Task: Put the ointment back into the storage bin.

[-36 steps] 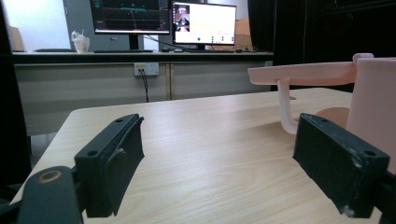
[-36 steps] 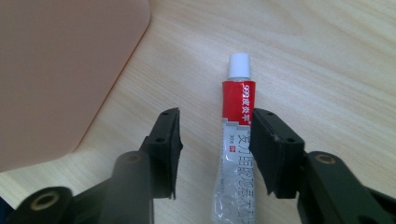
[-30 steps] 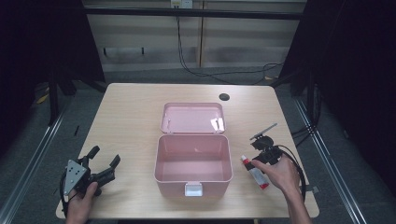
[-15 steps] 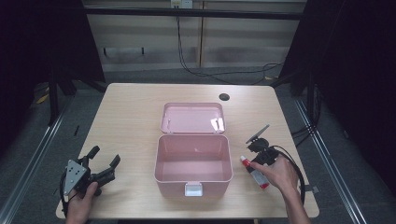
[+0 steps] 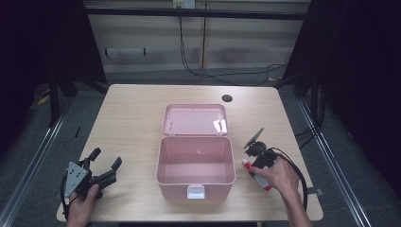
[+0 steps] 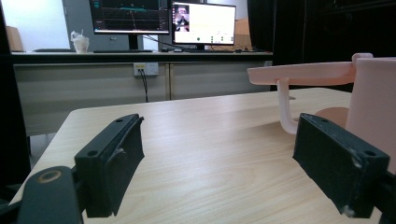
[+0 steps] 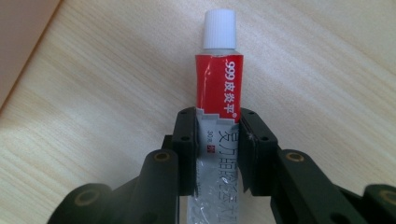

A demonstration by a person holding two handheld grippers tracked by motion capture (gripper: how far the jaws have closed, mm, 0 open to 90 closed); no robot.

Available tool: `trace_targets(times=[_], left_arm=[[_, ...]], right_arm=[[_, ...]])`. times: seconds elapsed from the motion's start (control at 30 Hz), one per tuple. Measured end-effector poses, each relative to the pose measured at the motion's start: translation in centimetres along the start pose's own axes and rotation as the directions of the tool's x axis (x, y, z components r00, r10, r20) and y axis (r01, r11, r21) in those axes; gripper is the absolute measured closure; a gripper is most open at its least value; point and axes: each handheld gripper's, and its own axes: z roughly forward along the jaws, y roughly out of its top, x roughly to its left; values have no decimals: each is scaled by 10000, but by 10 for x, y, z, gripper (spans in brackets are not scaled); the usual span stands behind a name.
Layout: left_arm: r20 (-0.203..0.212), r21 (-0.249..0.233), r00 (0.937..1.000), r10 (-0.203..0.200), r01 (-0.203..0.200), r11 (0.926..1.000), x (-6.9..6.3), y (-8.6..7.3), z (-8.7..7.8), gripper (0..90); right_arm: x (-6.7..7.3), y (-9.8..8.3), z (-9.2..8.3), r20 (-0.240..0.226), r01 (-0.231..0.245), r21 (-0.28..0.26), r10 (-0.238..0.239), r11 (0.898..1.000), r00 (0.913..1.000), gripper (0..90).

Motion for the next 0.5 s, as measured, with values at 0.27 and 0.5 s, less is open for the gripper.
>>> trace_targets(times=[0.27,0.5], left_arm=[[3,1,10000,-3,3,10000,0,0,0,157],[6,-2,10000,0,0,10000,0,0,0,157]], right_arm=[[1,1,0,41,-131,36,131,9999,9999,716],[0,-1,0,25,-282,-103,282,9995,9996,718]])
